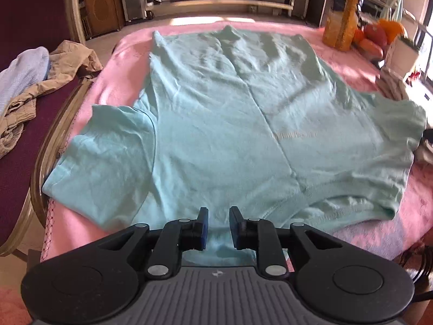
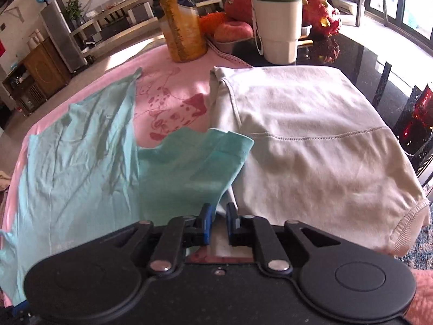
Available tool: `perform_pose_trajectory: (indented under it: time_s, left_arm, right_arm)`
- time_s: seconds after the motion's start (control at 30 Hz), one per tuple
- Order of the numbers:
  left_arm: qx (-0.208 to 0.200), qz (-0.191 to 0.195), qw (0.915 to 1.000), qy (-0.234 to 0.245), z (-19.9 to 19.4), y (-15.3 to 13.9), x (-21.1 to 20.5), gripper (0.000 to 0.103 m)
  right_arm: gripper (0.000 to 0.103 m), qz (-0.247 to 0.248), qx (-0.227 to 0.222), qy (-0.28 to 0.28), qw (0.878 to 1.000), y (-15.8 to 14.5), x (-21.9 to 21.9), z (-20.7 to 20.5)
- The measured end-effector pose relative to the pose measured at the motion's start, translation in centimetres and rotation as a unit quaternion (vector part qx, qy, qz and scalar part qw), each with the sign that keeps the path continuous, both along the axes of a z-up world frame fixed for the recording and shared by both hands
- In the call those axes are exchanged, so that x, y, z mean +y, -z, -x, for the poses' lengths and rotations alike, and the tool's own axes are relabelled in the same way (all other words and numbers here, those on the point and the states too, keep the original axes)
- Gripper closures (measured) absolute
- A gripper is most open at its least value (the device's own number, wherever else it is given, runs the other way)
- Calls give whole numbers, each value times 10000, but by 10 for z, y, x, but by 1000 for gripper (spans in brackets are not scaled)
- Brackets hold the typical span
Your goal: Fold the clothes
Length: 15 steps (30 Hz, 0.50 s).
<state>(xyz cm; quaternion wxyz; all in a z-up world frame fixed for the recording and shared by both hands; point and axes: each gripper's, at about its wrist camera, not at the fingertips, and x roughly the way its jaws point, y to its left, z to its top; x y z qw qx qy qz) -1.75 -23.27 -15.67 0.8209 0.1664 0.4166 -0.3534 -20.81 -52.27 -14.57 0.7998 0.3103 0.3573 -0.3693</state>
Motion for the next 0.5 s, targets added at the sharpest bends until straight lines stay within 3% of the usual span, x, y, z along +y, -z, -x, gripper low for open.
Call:
perform_pose_trajectory:
  time_s: [0.1,0.2,0.33,0.4,0.47,0.5]
  left_arm:
    - [-76,381,9992,-128,-5,-10,3,84]
    - [-153,138,9997,100,-1,-1,-9,84]
    - [-9,-392,9981,475,8,14,-17,86]
    - [42,-581,9956,737,18,10,-14,97]
    - [89,-741,9928,941,26,6,-9,97]
    - [111,-807,9915,1010,29,4,-5,97]
  right_arm:
    - [90,-117,-278,-597,9978,-4,19,-10]
    - [90,-419,-291,-1381,9891,11,34,-43]
    - [90,-310,365,-1924,9801,33,51,-68]
    - [90,-296,741,-2202,9722,30,60,-62]
    - [91,-390,1136,-2425,9627,25,67,-56]
    - [91,-356,987,-2399,9651,16,65,-56]
